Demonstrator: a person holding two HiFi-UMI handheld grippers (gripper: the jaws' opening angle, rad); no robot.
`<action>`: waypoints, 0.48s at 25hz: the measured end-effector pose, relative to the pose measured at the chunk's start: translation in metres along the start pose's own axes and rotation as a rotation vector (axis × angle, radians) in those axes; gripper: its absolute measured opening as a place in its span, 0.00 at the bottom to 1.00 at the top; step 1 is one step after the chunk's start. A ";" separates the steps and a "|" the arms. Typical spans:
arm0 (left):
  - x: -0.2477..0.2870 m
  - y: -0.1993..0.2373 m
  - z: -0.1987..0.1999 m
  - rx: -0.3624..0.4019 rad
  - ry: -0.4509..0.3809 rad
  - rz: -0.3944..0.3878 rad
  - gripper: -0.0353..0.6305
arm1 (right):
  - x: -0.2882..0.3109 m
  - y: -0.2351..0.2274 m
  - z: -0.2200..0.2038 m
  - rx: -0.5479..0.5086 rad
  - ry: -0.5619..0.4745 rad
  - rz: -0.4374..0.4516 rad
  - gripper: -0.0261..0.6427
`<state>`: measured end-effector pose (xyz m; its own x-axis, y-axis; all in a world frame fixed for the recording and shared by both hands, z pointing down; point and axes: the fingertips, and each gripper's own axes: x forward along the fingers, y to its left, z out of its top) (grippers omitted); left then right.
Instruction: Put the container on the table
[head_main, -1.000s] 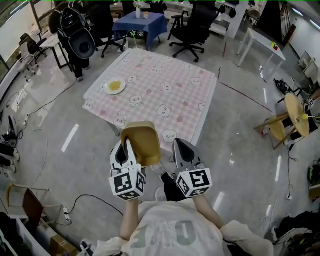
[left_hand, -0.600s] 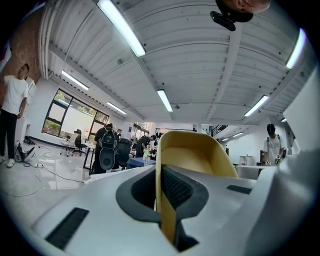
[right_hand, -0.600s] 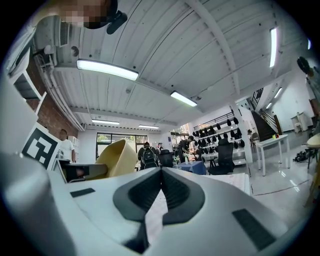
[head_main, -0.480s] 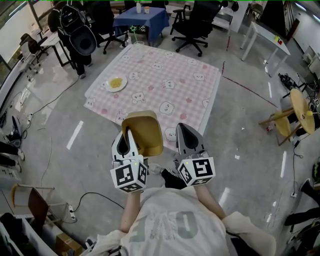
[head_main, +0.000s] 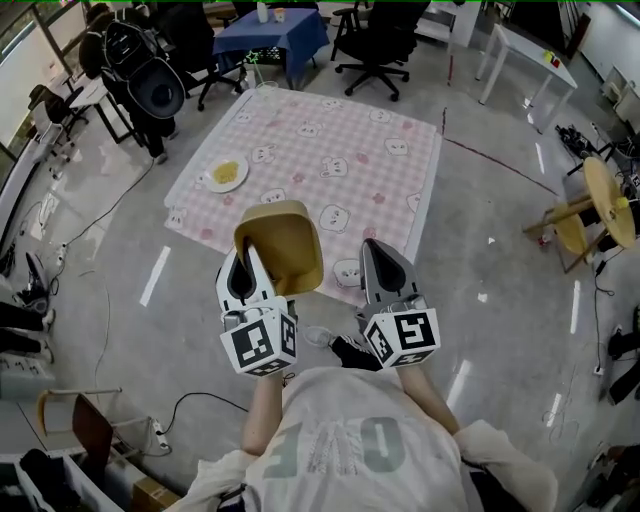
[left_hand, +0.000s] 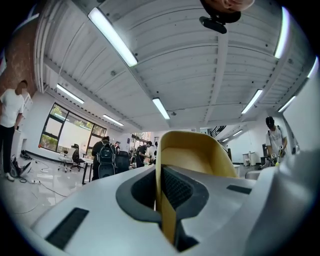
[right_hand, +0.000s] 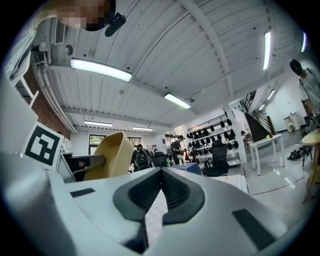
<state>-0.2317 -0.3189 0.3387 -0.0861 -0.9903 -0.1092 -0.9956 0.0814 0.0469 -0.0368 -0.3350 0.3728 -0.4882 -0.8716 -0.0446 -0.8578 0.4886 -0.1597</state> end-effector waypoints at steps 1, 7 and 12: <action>0.008 0.000 0.002 0.003 -0.004 -0.007 0.09 | 0.001 -0.001 -0.002 0.001 0.005 -0.003 0.08; 0.079 -0.007 -0.001 -0.047 0.098 -0.090 0.09 | 0.008 -0.015 -0.005 0.012 0.018 -0.041 0.08; 0.154 -0.015 -0.042 -0.068 0.309 -0.177 0.09 | 0.014 -0.031 -0.013 0.035 0.039 -0.085 0.08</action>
<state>-0.2283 -0.4770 0.3630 0.1133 -0.9765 0.1835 -0.9884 -0.0920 0.1210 -0.0194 -0.3614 0.3897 -0.4201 -0.9074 0.0093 -0.8908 0.4104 -0.1953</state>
